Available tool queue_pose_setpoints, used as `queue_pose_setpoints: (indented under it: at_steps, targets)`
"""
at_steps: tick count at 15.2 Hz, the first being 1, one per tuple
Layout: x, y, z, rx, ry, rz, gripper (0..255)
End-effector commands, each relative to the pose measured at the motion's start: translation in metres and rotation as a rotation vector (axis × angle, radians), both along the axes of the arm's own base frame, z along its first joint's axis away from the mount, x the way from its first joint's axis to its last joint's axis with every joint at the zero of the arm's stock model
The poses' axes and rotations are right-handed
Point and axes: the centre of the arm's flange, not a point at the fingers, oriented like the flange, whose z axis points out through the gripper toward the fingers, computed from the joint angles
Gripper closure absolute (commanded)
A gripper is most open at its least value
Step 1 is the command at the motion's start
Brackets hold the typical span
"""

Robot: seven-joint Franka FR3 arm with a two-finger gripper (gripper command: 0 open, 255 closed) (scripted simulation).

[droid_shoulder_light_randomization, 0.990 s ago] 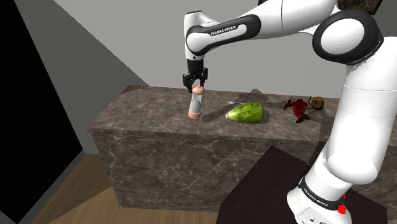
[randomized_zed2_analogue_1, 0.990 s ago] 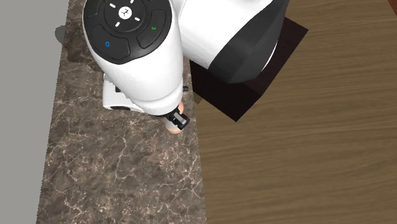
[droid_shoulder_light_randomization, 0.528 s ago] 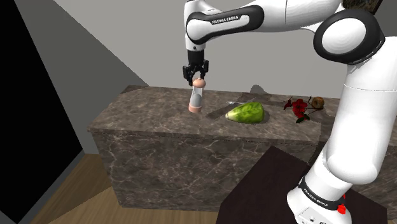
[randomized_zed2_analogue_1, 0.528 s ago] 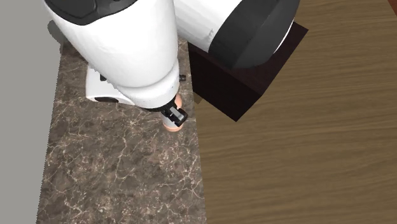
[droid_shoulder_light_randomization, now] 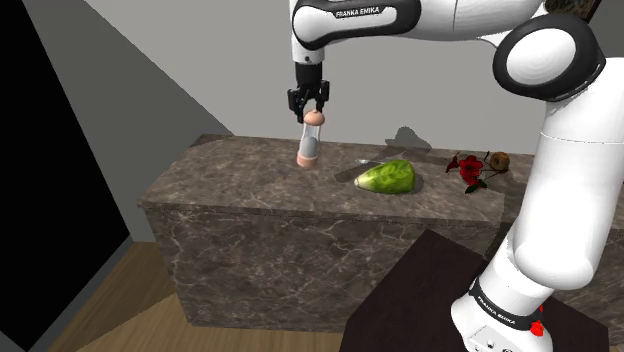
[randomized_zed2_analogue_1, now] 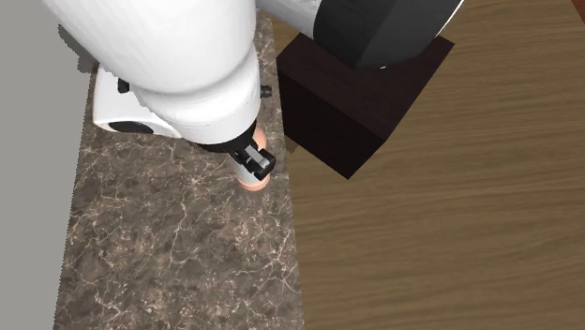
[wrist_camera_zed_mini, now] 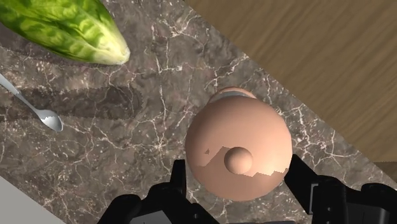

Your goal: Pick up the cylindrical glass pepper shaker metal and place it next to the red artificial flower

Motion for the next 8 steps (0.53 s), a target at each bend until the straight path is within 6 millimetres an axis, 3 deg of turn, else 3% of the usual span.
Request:
queue_pose_setpoints:
  at_steps: [1,8]
  targets:
    - [0.001,0.0,0.011,0.0,0.0,0.0,255]
    - [0.001,0.0,0.048,0.0,0.0,0.0,255]
